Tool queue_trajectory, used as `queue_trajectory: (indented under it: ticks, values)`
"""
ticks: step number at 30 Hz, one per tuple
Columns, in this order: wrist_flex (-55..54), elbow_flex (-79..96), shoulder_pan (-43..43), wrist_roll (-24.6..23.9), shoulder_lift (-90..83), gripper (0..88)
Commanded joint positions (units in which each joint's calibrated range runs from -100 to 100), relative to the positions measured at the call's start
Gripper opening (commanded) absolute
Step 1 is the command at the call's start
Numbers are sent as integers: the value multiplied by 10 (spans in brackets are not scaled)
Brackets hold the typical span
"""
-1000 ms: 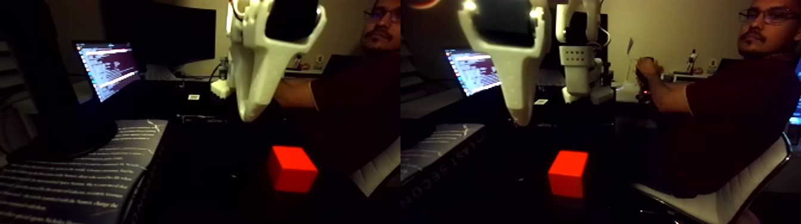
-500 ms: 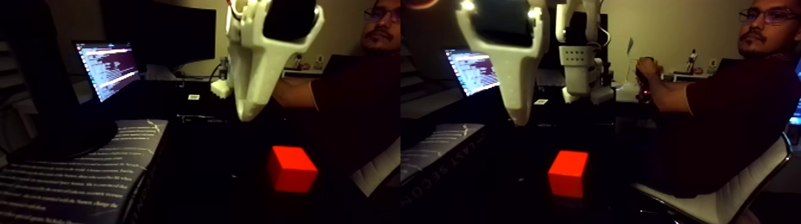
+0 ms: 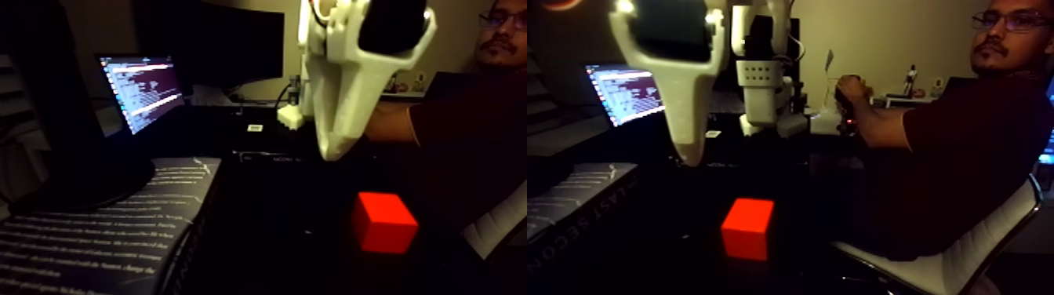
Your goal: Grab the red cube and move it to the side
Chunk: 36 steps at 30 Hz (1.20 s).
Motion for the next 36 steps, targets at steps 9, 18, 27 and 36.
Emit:
queue_trajectory:
  ticks: [9,18,27,36]
  values:
    - [-22,-17,-26,-3,1,8]
    - [-51,-20,-27,0,49,83]
    - [-52,-23,-37,14,53,83]
    - [-51,-23,-37,36,53,187]
